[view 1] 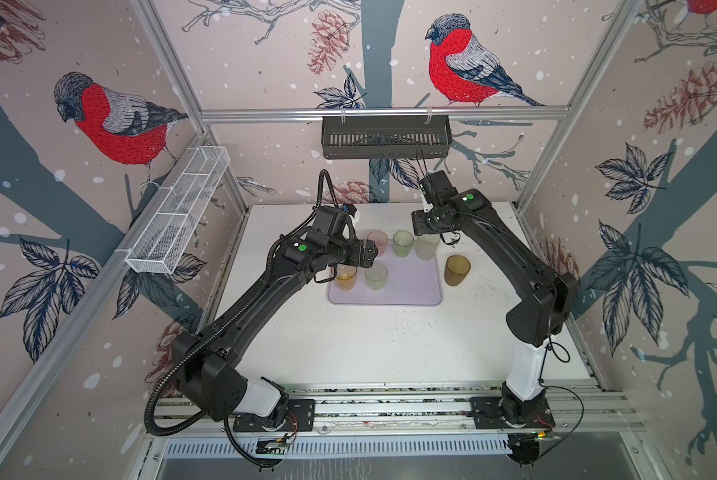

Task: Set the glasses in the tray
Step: 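Raise the right gripper off the glass while the left gripper moves toward the pink glass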

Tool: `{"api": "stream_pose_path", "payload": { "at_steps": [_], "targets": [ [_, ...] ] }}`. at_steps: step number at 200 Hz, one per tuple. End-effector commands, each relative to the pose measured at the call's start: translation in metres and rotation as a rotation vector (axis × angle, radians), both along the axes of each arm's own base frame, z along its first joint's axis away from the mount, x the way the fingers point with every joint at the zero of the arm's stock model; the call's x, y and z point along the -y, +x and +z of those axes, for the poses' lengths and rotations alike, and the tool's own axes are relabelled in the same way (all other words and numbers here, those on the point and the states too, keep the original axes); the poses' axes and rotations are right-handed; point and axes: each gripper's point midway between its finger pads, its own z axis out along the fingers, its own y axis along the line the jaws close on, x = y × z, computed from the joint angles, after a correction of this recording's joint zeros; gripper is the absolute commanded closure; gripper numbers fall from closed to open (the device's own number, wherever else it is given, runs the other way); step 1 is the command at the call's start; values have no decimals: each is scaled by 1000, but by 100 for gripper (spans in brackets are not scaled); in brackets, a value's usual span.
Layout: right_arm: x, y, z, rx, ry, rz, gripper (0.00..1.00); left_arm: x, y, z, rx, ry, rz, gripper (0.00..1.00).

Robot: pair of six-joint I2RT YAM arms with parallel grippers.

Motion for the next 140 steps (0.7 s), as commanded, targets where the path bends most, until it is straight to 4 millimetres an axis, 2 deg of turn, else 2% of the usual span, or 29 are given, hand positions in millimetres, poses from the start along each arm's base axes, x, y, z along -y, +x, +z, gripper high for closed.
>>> {"api": "stream_pose_path", "payload": {
  "at_steps": [1, 36, 66, 95, 126, 140],
  "targets": [
    [-12, 7, 23, 93, 84, 24, 28, -12, 13, 12, 35, 3, 58, 2],
    [-14, 12, 34, 167, 147, 102, 22, -25, 27, 24, 13, -26, 148, 3],
    [-11, 11, 47, 206, 186, 168, 18, -34, 33, 18, -27, -3, 206, 2],
    [-9, 2, 44, 204, 216, 229, 16, -45, 41, 4, -89, 36, 262, 2],
    [-8, -12, 32, 182, 246, 266, 15, -58, 49, 0, -136, 44, 316, 2],
    [-7, -17, 32, 190, 257, 272, 14, -64, 51, -4, -163, 41, 336, 2]
  ]
}}
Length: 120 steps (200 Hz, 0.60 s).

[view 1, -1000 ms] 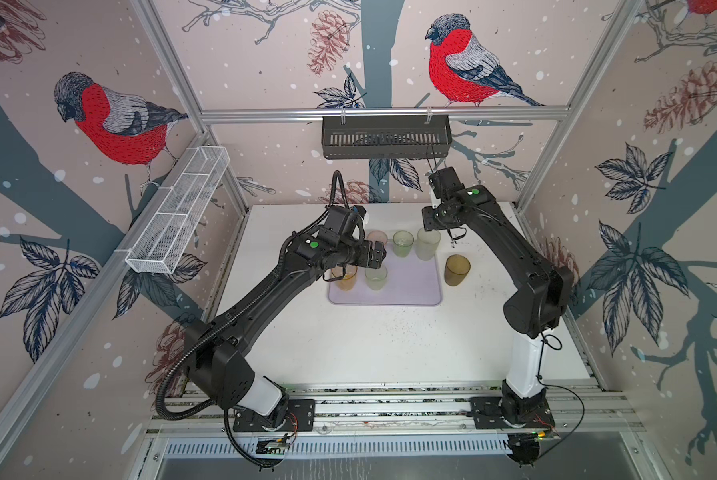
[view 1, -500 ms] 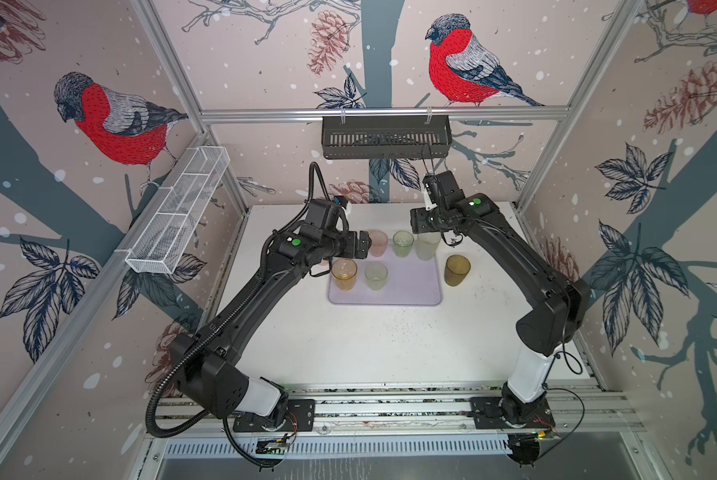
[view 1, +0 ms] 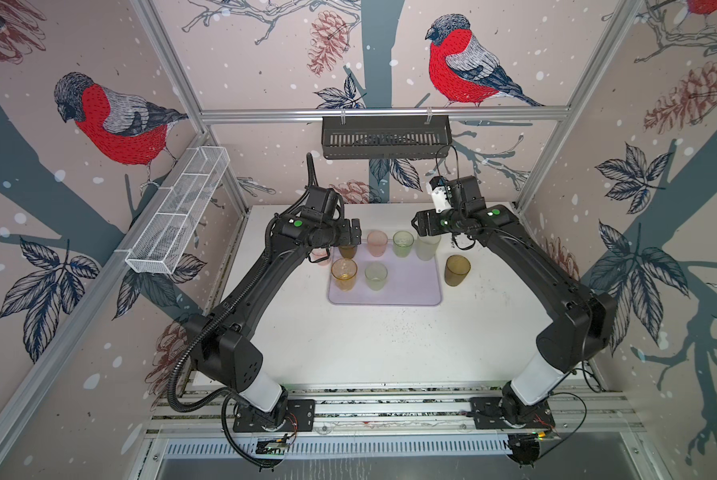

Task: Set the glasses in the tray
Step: 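Lower the open left gripper around the rim of the clear pink glass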

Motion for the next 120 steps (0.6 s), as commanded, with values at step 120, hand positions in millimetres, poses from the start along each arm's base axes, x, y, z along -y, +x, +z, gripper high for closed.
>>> {"api": "stream_pose_path", "payload": {
  "at_steps": [120],
  "targets": [
    [5, -36, 11, 113, 26, 161, 10, -73, 33, -79, -280, 142, 199, 5]
  ]
}}
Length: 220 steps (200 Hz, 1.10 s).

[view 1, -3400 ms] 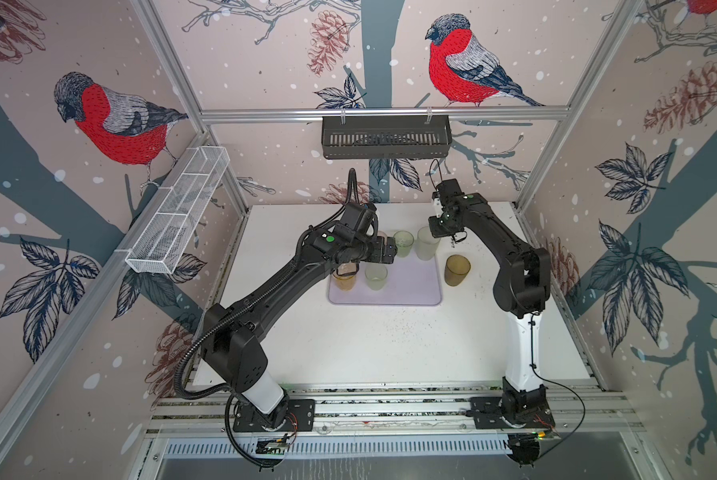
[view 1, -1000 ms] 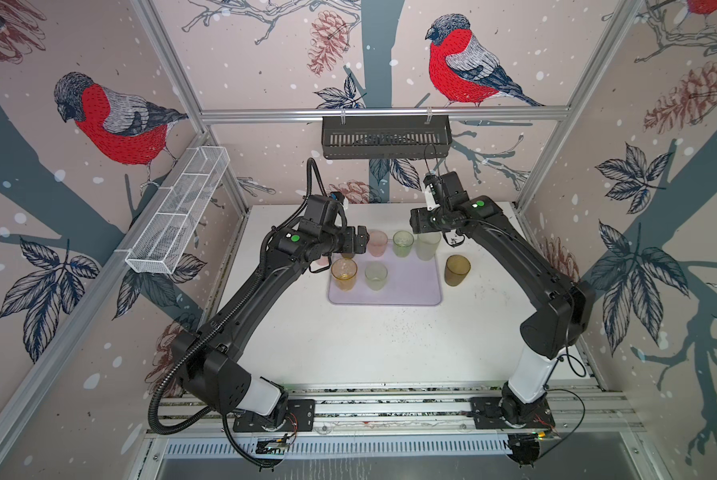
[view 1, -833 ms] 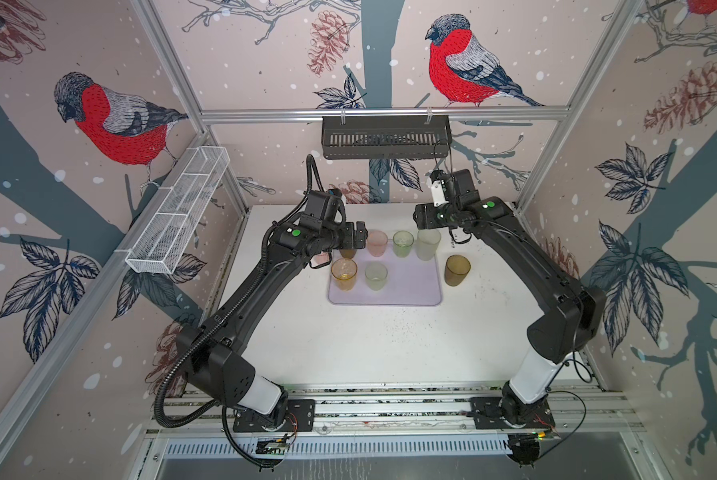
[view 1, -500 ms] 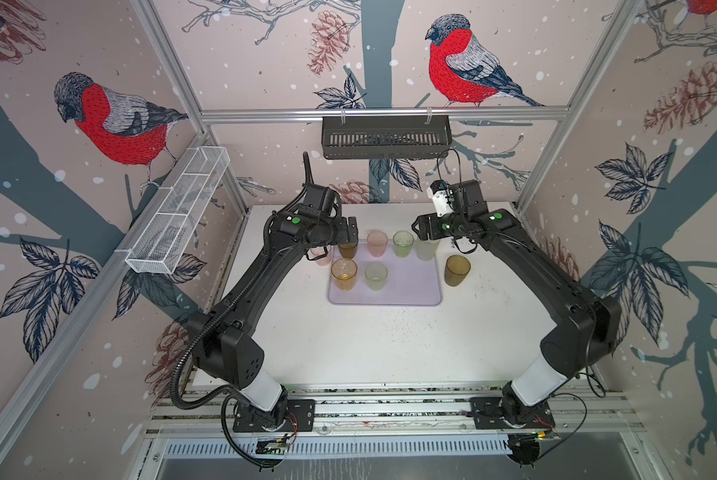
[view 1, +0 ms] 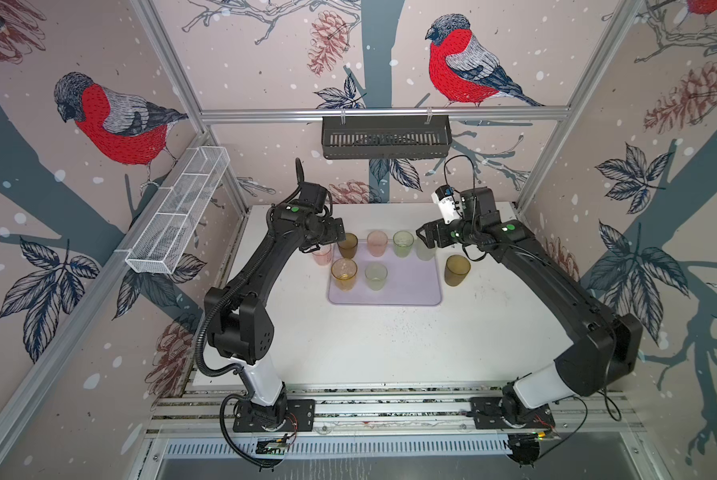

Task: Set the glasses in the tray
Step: 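Lower the open left gripper around the rim of the clear pink glass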

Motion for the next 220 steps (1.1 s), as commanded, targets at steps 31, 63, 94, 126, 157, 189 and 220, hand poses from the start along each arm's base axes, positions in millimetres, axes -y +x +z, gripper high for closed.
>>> {"api": "stream_pose_path", "payload": {
  "at_steps": [31, 63, 94, 126, 157, 189, 220],
  "targets": [
    [-14, -8, 7, 47, 30, 87, 9, -29, 4, -34, -115, 70, 30, 6],
    [-20, -8, 4, 48, 35, 102, 8, -43, 7, -40, -129, 68, 43, 7],
    [-23, -11, 0, 55, 21, 119, 0, -56, 9, -51, -152, 110, 60, 10],
    [-35, -12, -1, 47, 30, 144, 0, -69, 13, -61, -160, 117, 85, 13],
    [-37, -7, 2, 51, 23, 145, 0, -72, 22, -69, -163, 106, 87, 14],
    [-36, -7, 2, 49, 22, 135, 0, -73, 29, -80, -174, 114, 83, 18],
    [-34, -8, 0, 48, 13, 129, 0, -76, 36, -87, -176, 132, 93, 26]
  ]
}}
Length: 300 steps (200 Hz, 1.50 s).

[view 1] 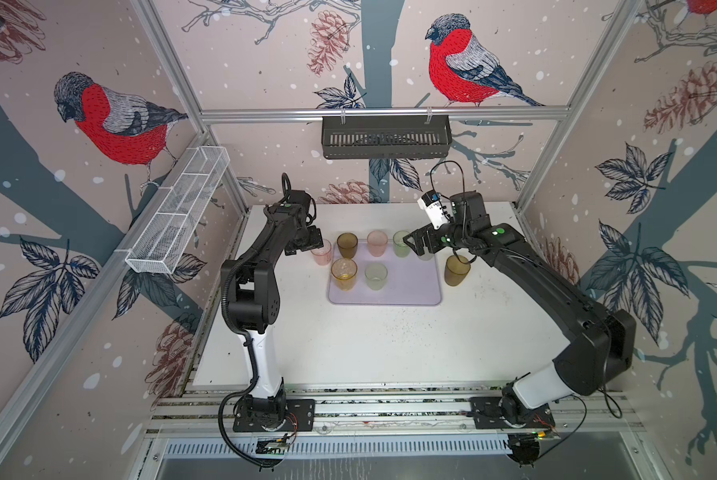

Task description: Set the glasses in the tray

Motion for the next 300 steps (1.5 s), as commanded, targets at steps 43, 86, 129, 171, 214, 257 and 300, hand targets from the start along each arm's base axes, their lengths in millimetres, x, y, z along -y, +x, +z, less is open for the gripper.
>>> {"api": "stream_pose_path", "payload": {
  "at_steps": [43, 86, 129, 171, 214, 257, 300],
  "targets": [
    [0, 3, 7, 25, 5, -2, 0, -3, 14, -9, 0, 18, -3, 39],
    [-2, 2, 6, 24, 7, 8, 0, -2, 16, -15, -9, 17, -3, 46],
    [-4, 1, 4, 16, 13, 19, 0, 1, 19, -21, -8, 1, -3, 59],
    [-5, 2, 5, 14, 14, 20, 0, 1, 21, -27, -18, 5, -1, 68],
    [-6, 2, 2, 10, 11, 20, 0, 1, 21, -32, -26, 5, 0, 72],
    [-5, 3, 1, 6, 10, 20, 0, 2, 22, -32, -25, 1, -1, 77],
    [-5, 3, 1, 9, 9, 20, 0, 2, 24, -32, -21, -3, 0, 81]
  ]
}}
